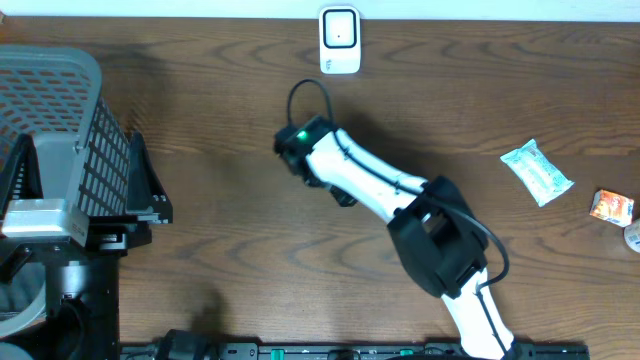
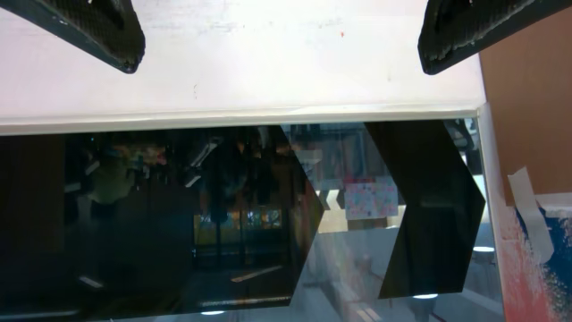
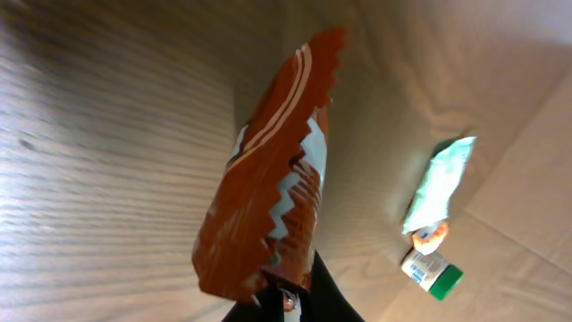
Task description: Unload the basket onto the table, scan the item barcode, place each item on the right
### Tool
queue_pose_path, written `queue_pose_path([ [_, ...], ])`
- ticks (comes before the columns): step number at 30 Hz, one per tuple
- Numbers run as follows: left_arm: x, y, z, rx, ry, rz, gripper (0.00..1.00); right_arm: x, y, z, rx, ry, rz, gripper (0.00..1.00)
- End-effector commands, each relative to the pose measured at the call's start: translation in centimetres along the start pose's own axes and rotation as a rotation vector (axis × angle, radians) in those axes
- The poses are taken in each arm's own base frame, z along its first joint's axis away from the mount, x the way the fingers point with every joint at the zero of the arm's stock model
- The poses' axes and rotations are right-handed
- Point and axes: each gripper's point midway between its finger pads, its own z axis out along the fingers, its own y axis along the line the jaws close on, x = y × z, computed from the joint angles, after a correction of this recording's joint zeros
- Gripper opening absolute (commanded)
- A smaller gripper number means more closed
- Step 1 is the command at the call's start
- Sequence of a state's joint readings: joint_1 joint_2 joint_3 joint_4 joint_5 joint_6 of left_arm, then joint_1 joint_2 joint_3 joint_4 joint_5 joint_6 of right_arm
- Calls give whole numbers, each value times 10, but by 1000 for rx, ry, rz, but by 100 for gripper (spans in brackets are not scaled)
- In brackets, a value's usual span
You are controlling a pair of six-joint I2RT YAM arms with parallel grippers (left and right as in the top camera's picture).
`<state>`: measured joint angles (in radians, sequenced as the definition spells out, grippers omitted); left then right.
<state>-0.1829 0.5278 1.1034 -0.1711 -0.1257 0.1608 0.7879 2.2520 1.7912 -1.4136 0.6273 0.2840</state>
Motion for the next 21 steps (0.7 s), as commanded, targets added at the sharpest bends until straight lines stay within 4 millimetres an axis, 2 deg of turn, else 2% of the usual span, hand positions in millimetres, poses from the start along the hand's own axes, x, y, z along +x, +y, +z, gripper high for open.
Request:
queue_pose_path([
  [1, -2, 1, -2, -3, -9, -2, 98, -10, 15, -31, 28, -119, 63, 4],
  [4, -2, 1, -2, -3, -9, -2, 98, -11, 52, -48, -53, -162, 27, 8],
  [6, -2, 1, -2, -3, -9, -2, 98, -11, 75, -60, -96, -199, -2, 17],
  [7, -2, 1, -2, -3, -9, -2, 98, -10, 83, -65, -108, -211, -12, 27],
  [9, -2, 1, -2, -3, -9, -2, 98, -9, 101, -77, -123, -251, -41, 62],
  [10, -2, 1, -2, -3, -9, -2, 98, -7, 108, -83, -123, -268, -58, 70],
  [11, -2, 1, -2, -3, -9, -2, 98, -5, 114, -87, -123, -279, -72, 73],
  [12, -2, 1, -2, -3, -9, -2, 98, -3, 120, -92, -122, -290, -82, 66],
  [14, -2, 1, -2, -3, -9, -2, 98, -2, 123, -99, -104, -318, -38, 31],
  [16, -2, 1, -2, -3, -9, -2, 98, -4, 118, -102, -86, -337, -2, 2],
  [21, -2, 1, -2, -3, -9, -1, 98, -12, 105, -93, -169, -289, 72, 1],
])
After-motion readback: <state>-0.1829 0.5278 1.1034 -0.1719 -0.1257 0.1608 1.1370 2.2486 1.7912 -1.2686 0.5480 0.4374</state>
